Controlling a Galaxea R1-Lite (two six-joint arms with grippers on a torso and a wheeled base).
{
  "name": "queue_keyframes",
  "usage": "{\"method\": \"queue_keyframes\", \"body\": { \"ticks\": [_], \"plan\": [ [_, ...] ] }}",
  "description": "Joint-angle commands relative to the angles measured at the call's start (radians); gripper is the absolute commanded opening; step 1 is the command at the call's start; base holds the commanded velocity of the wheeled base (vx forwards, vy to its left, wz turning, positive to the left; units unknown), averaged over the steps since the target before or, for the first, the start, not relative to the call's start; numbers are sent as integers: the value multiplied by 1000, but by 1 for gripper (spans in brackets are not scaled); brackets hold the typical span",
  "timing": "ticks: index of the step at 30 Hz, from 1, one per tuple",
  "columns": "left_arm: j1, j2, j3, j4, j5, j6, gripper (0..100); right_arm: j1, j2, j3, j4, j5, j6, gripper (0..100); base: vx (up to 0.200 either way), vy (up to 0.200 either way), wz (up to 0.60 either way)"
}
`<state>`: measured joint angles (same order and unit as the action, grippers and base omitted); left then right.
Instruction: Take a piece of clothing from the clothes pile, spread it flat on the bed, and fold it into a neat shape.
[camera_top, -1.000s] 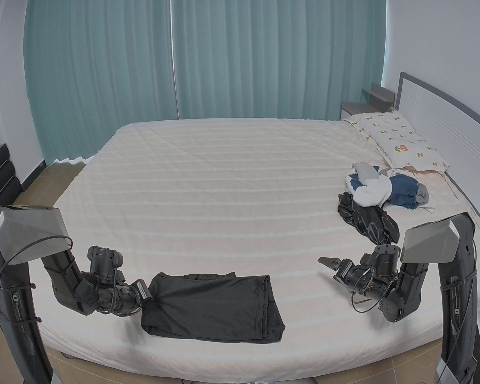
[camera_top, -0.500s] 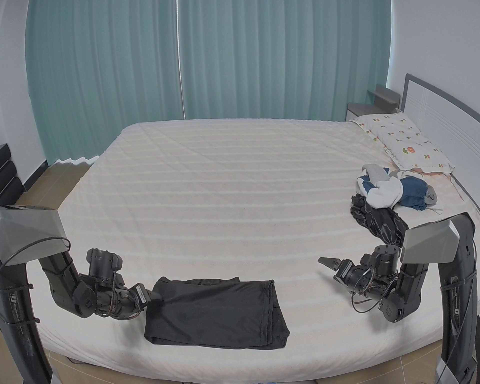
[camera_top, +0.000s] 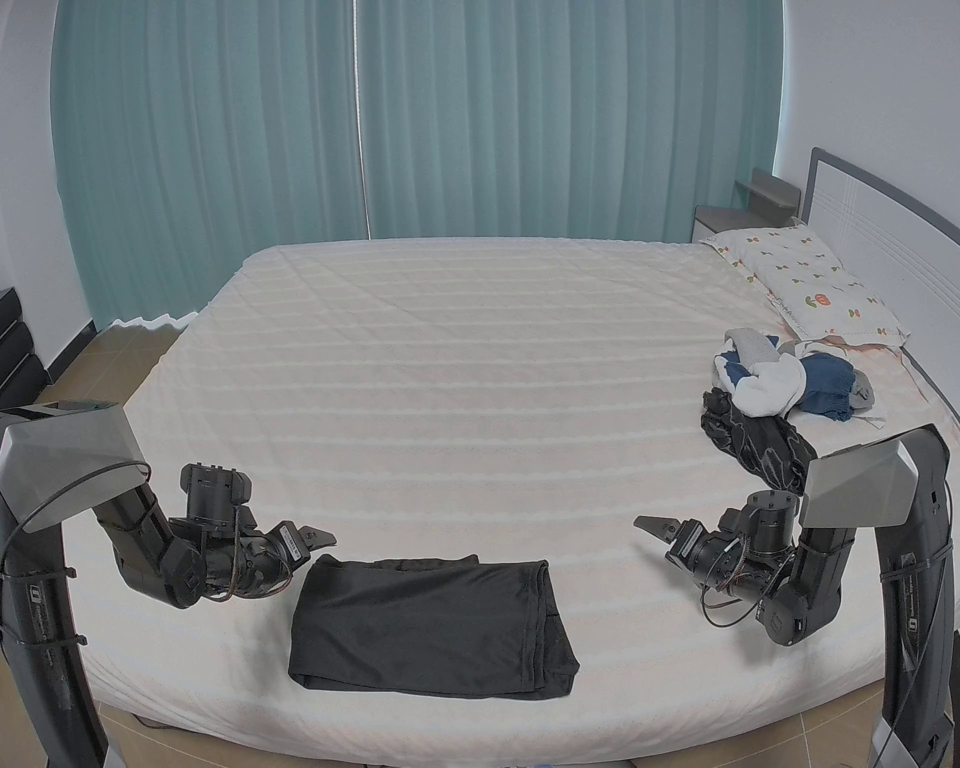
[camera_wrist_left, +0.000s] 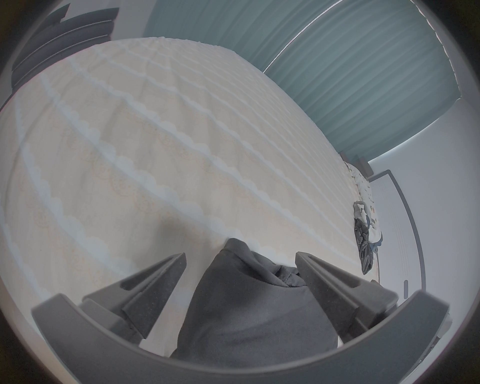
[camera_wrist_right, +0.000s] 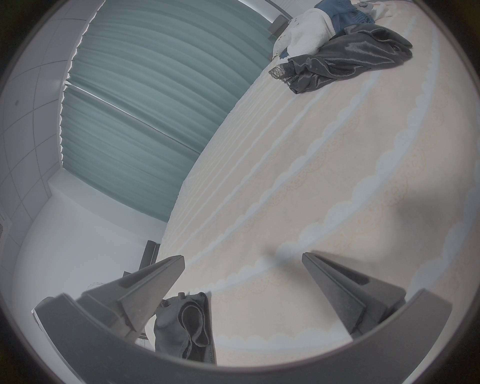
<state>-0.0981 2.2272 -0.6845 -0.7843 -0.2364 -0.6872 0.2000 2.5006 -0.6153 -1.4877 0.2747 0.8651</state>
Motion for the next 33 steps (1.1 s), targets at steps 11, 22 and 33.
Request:
{"method": "queue_keyframes", "body": {
  "ticks": [11,22,33],
  "plan": [
    [-35,71,-46,-27,19,0,0,4,9,0,1,-2,-32,100,0,0,0],
    [-29,75,-43,-76,154,-143,0,19,-6,-17,35,-3,-69,100,0,0,0],
    [-29,77,-15,-115,196,-210,0,285,-118,-241,403,-17,-72,100,0,0,0]
  ]
}}
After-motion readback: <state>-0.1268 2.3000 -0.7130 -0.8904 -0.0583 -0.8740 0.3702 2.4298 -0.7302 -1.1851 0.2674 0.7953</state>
